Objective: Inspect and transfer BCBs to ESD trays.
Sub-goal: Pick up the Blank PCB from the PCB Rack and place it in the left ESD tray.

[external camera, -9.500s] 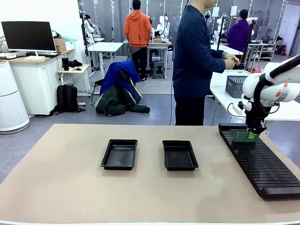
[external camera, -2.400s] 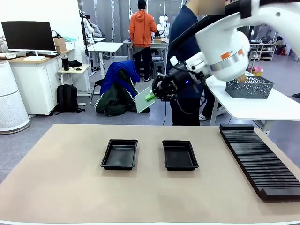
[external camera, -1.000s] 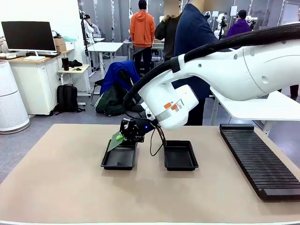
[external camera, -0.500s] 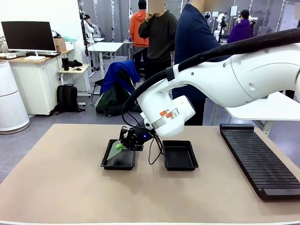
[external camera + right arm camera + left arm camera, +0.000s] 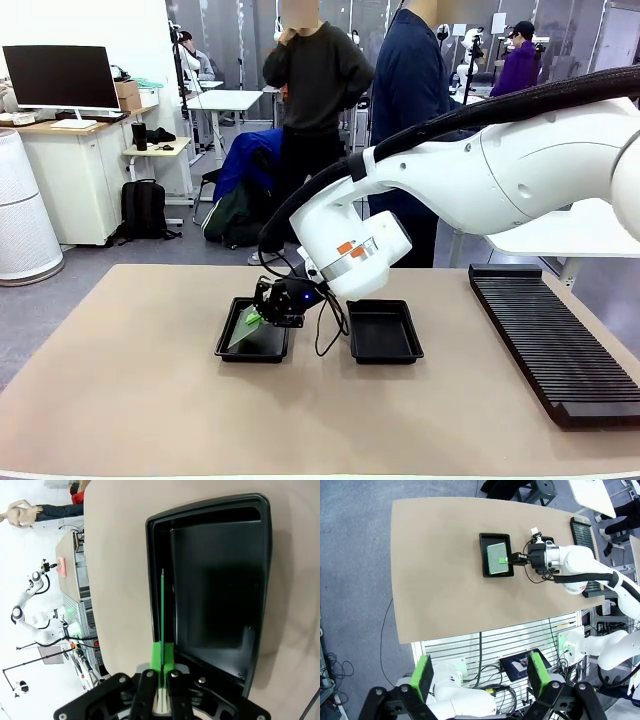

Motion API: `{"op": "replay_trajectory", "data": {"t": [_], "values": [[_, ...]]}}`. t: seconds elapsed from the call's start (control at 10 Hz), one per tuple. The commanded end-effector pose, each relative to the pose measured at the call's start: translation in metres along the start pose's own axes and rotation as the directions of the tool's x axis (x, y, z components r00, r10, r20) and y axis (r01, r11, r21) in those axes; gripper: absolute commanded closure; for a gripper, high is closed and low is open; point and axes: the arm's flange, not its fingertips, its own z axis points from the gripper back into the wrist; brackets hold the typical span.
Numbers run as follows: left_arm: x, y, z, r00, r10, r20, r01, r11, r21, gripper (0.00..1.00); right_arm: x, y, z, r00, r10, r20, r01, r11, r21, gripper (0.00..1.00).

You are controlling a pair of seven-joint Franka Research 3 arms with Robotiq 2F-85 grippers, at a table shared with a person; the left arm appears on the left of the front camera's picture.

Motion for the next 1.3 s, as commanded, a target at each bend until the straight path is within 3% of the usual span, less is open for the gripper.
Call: {"op": "replay_trajectory", "data": {"t": [0.0,1.2], "values": [[0.001,0.000,0.000,1.000,0.003,0.003,-0.003,1.000,0.002,0.00,0.006,0.006,-0.009,1.000,0.003,0.020,-0.003,1.000,-0.031,0.97],[0.001,0.000,0.000,1.000,0.003,0.003,-0.003,1.000,0.002,0.00,0.012,-0.003,-0.017,1.000,0.010,-0.021,-0.011,0.999,-0.048,0.97]]}}
